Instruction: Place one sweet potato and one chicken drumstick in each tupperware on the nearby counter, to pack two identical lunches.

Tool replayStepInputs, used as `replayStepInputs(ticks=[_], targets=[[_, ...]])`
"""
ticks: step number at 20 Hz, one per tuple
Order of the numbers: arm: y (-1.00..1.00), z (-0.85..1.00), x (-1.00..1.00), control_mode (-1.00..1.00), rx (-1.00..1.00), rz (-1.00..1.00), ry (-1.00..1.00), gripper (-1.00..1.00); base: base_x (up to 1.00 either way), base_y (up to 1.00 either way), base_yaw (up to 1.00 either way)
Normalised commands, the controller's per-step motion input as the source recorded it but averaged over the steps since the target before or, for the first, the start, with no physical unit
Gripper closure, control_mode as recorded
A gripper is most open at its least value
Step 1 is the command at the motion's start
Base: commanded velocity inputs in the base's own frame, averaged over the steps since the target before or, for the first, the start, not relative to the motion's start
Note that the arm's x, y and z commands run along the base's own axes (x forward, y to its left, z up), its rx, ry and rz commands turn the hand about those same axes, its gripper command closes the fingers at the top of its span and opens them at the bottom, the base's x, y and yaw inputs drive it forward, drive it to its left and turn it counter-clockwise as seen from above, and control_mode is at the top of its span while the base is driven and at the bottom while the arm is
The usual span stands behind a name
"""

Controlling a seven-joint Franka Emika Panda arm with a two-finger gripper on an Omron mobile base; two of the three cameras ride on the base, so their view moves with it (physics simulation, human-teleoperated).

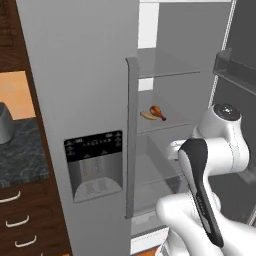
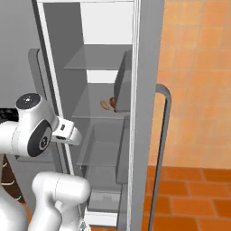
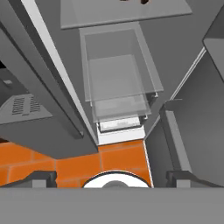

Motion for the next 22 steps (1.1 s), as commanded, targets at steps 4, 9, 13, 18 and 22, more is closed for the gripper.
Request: replayStepInputs(ticks=[4,9,13,18,22], targets=[[0.0,0.0,0.0,1.0,0.0,0.0,0.0,-1.0,0.53,-0.13,0.01],[0.0,0.0,0.0,1.0,0.0,0.0,0.0,-1.0,0.26,-0.57,0.0],[0.0,0.0,0.0,1.0,0.0,0.0,0.0,-1.0,0.41,-0.19,0.01],[0.0,0.0,0.26,-1.0,0.0,0.0,-0.01,-1.0,0.36,0.0,0.0],[0.0,0.0,0.69,-1.0,0.0,0.0,-0.11,-1.0,0.0,0.0,0.0]])
